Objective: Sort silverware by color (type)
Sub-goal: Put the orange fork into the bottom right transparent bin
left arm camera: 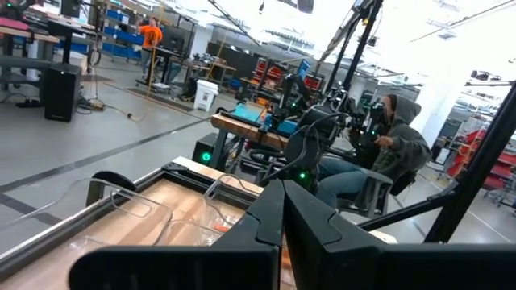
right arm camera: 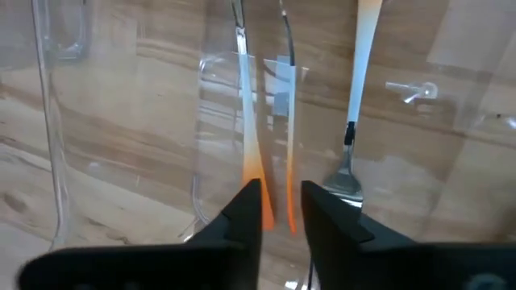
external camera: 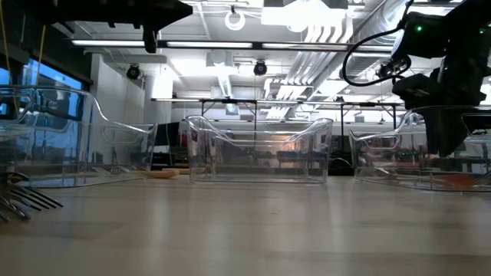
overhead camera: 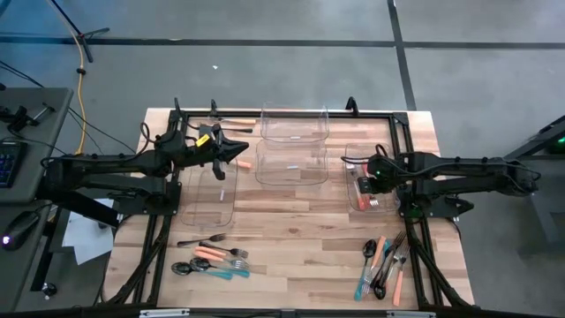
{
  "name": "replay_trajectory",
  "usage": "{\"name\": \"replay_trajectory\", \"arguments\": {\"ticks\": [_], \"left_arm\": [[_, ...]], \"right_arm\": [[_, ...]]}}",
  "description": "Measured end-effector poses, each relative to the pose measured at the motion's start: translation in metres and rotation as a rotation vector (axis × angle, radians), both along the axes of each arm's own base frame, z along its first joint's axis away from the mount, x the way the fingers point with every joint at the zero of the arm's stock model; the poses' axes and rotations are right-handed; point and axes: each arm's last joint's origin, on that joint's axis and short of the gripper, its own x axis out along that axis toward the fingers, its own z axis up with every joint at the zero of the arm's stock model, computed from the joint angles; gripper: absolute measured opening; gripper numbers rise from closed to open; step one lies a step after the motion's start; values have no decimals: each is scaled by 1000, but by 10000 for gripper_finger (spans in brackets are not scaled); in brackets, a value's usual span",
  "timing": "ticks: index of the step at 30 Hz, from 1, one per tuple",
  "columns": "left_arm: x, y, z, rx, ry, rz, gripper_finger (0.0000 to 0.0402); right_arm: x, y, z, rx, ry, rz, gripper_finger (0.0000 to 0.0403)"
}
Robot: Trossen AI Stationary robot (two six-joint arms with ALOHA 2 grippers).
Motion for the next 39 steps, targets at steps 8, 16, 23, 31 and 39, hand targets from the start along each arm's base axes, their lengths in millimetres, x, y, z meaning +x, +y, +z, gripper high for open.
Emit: {"name": "replay_trajectory", "arguments": {"ticks": [8, 16, 23, 31, 39], "left_arm": [[0, 0, 0, 0, 0, -1, 0], [0, 0, 4, 1, -11, -1, 0], [0, 0, 8, 4, -22, -2, 0], [1, -1, 8, -17, -26, -47, 0], [1, -4, 8, -5, -22, -93, 0]], "right_arm": [[1, 0, 16, -26, -53, 96, 172], [2, -6, 83, -331, -218, 143, 189], [29, -11, 128, -701, -671, 312, 188], [56, -14, 135, -953, -801, 555, 188], [64, -15, 131, -923, -813, 604, 188]]}}
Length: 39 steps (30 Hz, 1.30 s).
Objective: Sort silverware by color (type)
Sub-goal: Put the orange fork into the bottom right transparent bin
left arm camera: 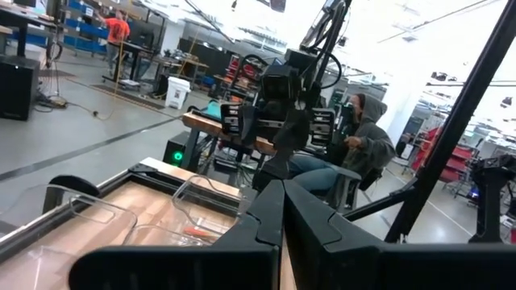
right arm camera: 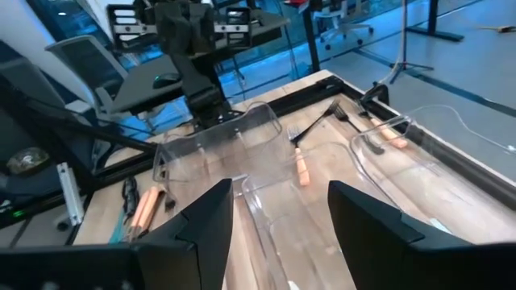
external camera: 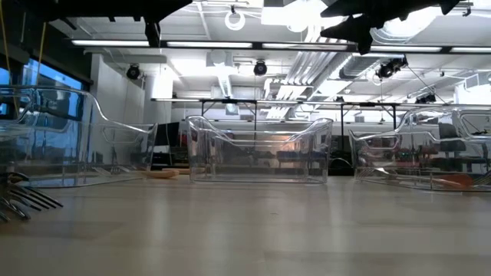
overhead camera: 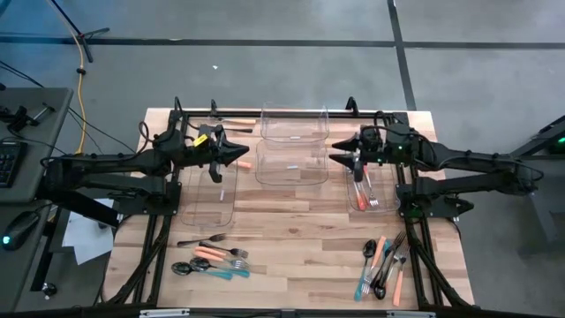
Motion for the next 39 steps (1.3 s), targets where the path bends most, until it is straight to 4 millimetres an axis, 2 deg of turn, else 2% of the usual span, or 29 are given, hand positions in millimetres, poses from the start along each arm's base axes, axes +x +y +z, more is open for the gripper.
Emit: {"name": "replay_trajectory", "arguments": {"ticks": [14, 17, 22, 27, 31, 39], "left_arm": [[0, 0, 0, 12, 1, 4, 0], [0, 0, 0, 11, 2, 5, 0], [0, 0, 0, -3, -2, 5, 0], [0, 0, 0, -4, -3, 4, 0], [0, 0, 0, -5, -3, 4, 0], [0, 0, 0, -6, -3, 4, 0]], "right_arm": [[0, 0, 1, 39, -14, 5, 187], [0, 2, 1, 151, -29, 20, 187], [0, 9, -1, 484, -13, 87, 187], [-3, 36, -14, 829, 200, 183, 188], [-12, 68, -27, 999, 434, 202, 188], [-30, 132, -50, 1214, 799, 19, 188]]}}
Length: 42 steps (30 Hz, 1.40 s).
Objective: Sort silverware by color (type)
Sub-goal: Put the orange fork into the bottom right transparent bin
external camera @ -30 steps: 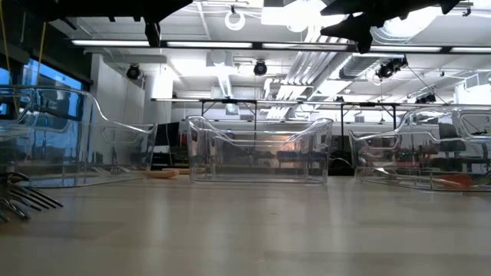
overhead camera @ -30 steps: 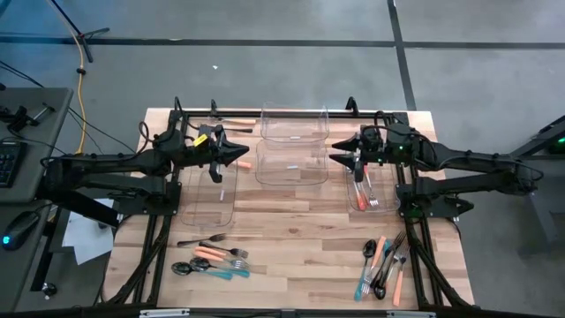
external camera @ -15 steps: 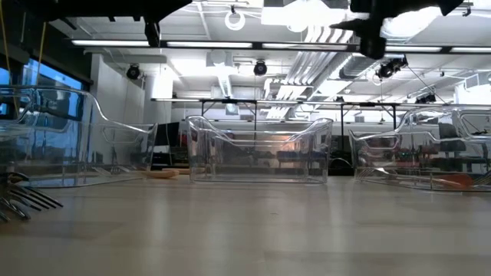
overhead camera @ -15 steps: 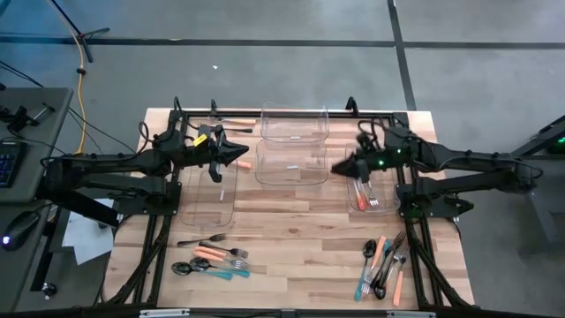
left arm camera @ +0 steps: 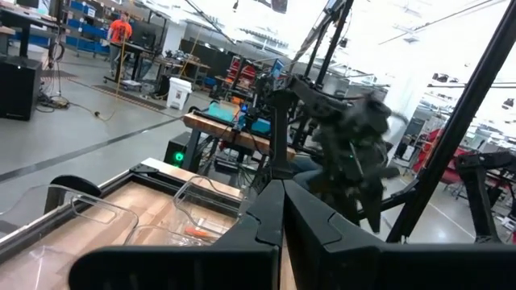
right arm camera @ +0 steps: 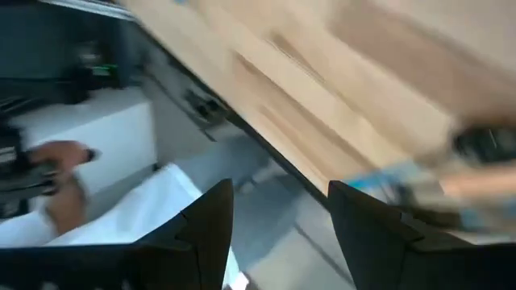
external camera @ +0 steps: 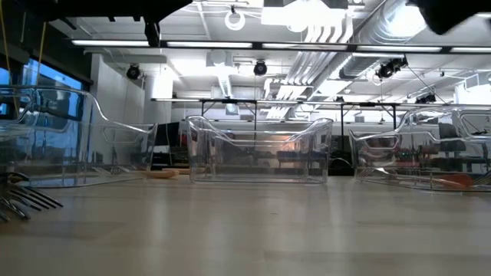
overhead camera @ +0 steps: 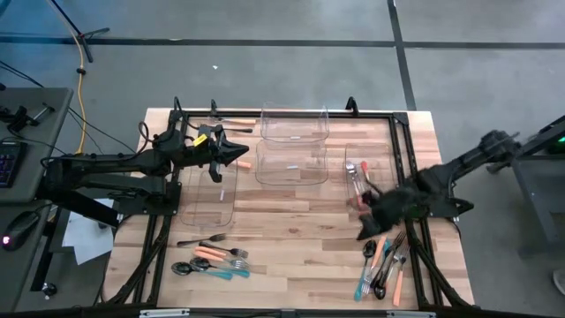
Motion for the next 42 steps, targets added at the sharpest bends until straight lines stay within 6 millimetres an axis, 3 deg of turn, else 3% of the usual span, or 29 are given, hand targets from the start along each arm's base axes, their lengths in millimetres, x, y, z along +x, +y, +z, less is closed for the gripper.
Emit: {"name": "replay_trajectory", "arguments": {"ticks": [8, 14, 18, 21, 27, 29, 33, 42], "left_arm": [[0, 0, 0, 0, 0, 0, 0], [0, 0, 0, -1, 0, 6, 0], [0, 2, 0, -1, 0, 14, 0], [-1, 3, 0, -1, 0, 22, 0], [-1, 5, 0, -2, 0, 34, 0], [-1, 5, 0, -2, -1, 35, 0], [-1, 5, 0, -19, -3, 33, 0], [-1, 6, 0, -20, -4, 38, 0]], "right_arm": [[-8, 53, -34, 102, 437, 19, 188], [-11, 77, -63, 50, 648, 62, 188], [-8, 83, -78, -3, 698, 54, 184], [-6, 85, -88, -43, 706, 89, 159], [-4, 90, -109, -125, 719, 248, 33], [-3, 90, -114, -144, 723, 265, 10], [-2, 91, -119, -159, 735, 269, 24], [-1, 91, -128, -196, 732, 334, 4]]}}
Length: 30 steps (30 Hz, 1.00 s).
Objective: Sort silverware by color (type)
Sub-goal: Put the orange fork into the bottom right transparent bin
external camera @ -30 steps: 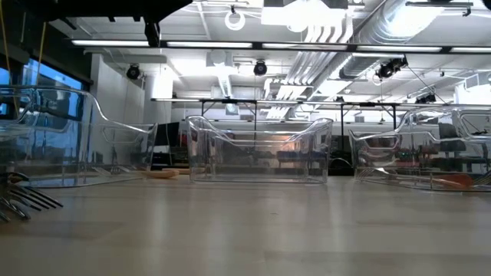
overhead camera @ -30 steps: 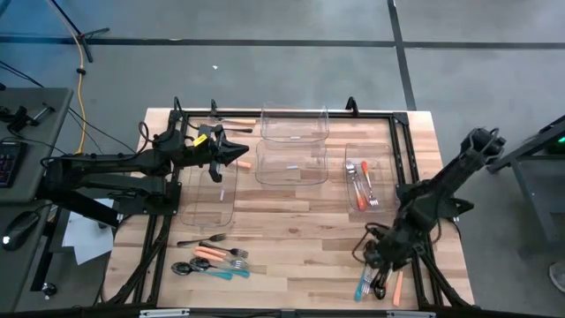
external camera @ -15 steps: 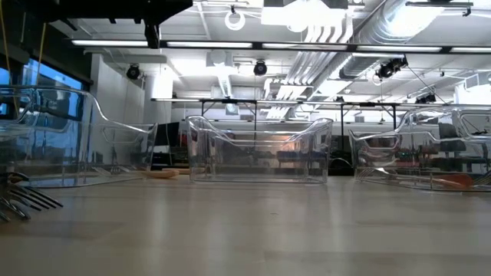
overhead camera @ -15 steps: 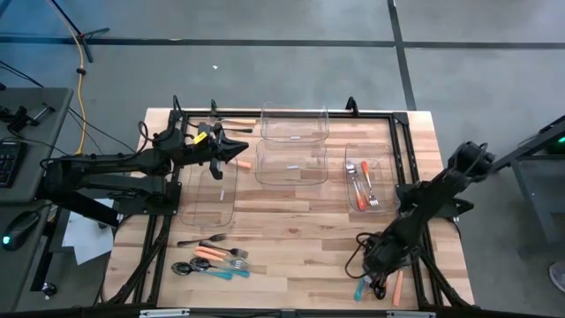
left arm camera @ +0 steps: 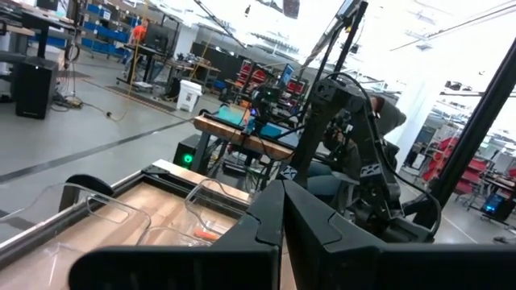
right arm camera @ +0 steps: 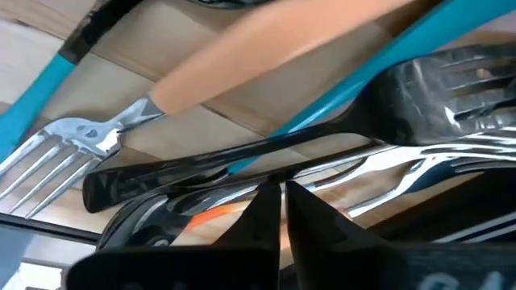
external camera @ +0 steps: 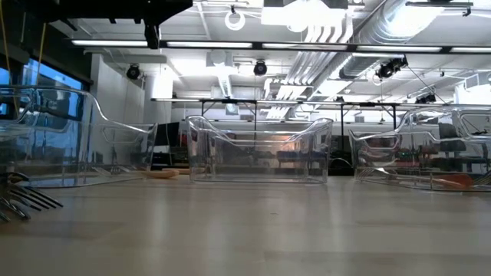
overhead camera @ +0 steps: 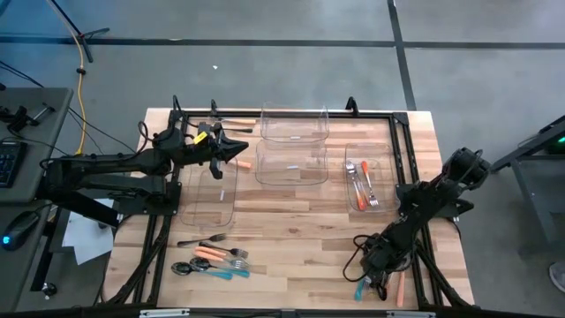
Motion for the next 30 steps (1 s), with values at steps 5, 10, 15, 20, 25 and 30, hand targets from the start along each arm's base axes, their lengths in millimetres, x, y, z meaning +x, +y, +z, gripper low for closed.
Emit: {"name": "replay_trajectory", "arguments": {"ticks": [5, 10, 15, 20, 25, 30], "left_arm": [[0, 0, 0, 0, 0, 0, 0], [0, 0, 0, -1, -1, 11, 0], [0, 0, 0, -1, -1, 14, 0], [0, 0, 0, -1, -1, 14, 0], [0, 0, 0, 0, -1, 14, 0], [0, 0, 0, 0, -1, 14, 0]], "right_arm": [[2, 0, 0, -30, -48, -17, 3], [9, -5, 0, -40, -82, -29, 1], [19, -15, 3, -56, -153, -26, 1], [15, -21, 14, -66, -191, -10, 0], [5, -23, 34, -25, -204, -21, 0], [-3, -22, 47, 21, -206, -97, 0]]}}
